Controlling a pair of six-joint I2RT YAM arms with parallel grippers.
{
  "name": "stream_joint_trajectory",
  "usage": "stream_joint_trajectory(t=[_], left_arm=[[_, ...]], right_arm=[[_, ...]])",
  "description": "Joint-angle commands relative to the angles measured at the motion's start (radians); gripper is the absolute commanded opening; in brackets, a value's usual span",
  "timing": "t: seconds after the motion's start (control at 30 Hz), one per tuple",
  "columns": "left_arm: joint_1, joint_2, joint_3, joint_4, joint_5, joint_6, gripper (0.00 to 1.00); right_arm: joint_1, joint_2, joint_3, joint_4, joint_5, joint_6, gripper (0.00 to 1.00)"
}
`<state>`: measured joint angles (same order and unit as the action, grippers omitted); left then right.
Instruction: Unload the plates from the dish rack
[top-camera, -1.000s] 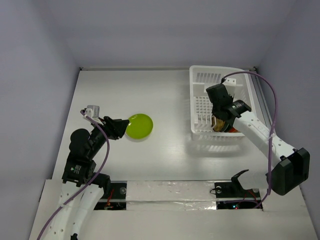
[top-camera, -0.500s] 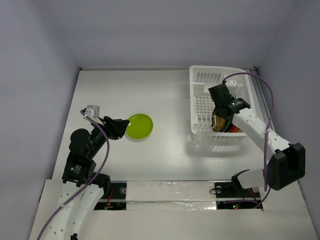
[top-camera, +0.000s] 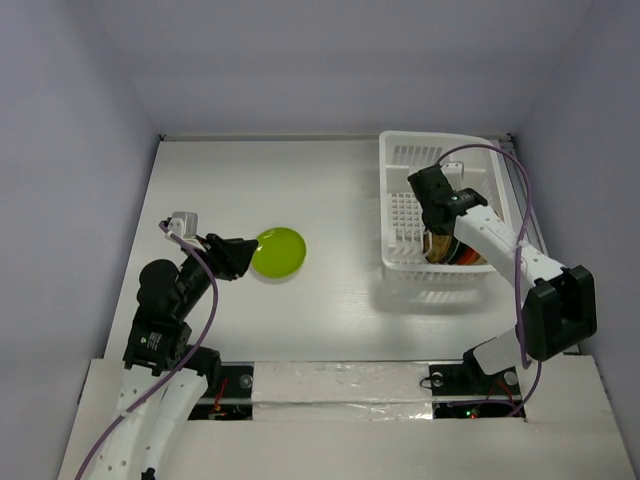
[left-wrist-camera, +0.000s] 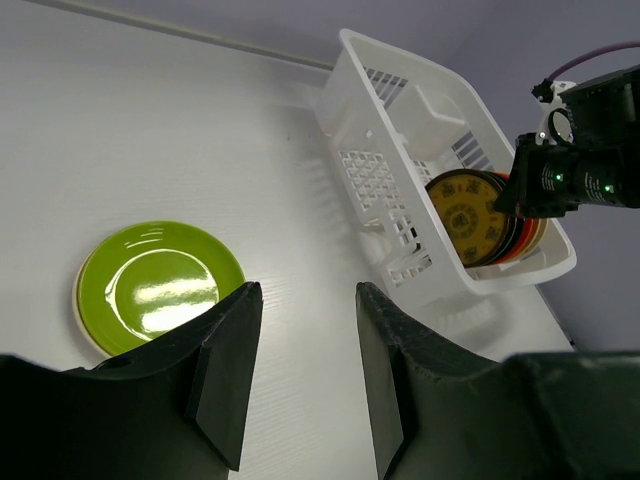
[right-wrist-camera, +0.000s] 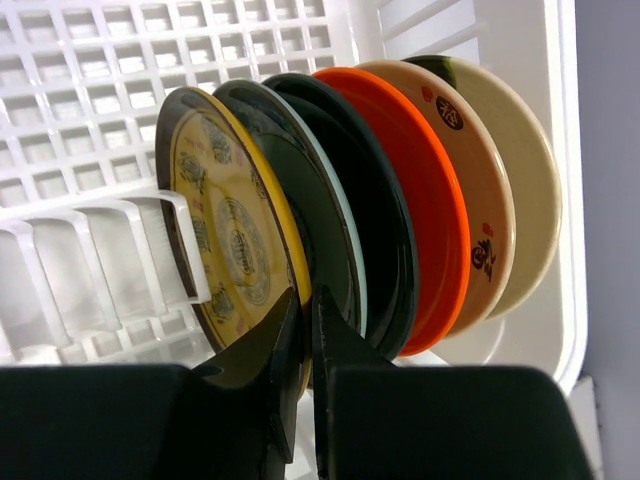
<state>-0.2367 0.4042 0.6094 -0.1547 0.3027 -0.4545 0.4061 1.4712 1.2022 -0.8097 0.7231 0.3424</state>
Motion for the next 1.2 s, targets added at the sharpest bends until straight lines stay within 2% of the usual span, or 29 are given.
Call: stream_joint_trajectory(t=[0.0,0.13,0.53,0.97,1.07,1.13,1.17], left_arm=[[-0.007,-0.015,0.003,0.046,0.004,-0.003,0.39],[-0.007,-0.016,0.004,0.046,0.004,-0.003,0.39],[-0.007,-0.019,0.003,0.046,0.003,-0.003,0.39],[-0.007,-0.013,0.003,0.046,0.004,-0.007,0.4],[-0.007,-0.013,0.004,0.044,0.003,-0.006,0.41],[-0.007,-0.015,0.009,0.037,-0.004,-0.003,0.41],[-0.007,-0.013,0.007,0.038,-0.004,-0.003,0.41]], right_arm=[[-0.001,0.003,0.088,-0.063,0.048,-0.005,0.07],[-0.001,0.021,0.135,-0.115,0.076,-0.016,0.0],[0.119,0.143,0.229,-0.213,0.243,-0.002,0.0],[0.18,0.048,0.405,-0.318,0.332,0.055,0.0],[0.23,-0.007,0.416,-0.286,0.297,0.049,0.0],[0.282,-0.047,0.404,-0.199,0.27,0.031,0.0],[0.298,-0.089,0.378,-0.104,0.19,0.023,0.0]])
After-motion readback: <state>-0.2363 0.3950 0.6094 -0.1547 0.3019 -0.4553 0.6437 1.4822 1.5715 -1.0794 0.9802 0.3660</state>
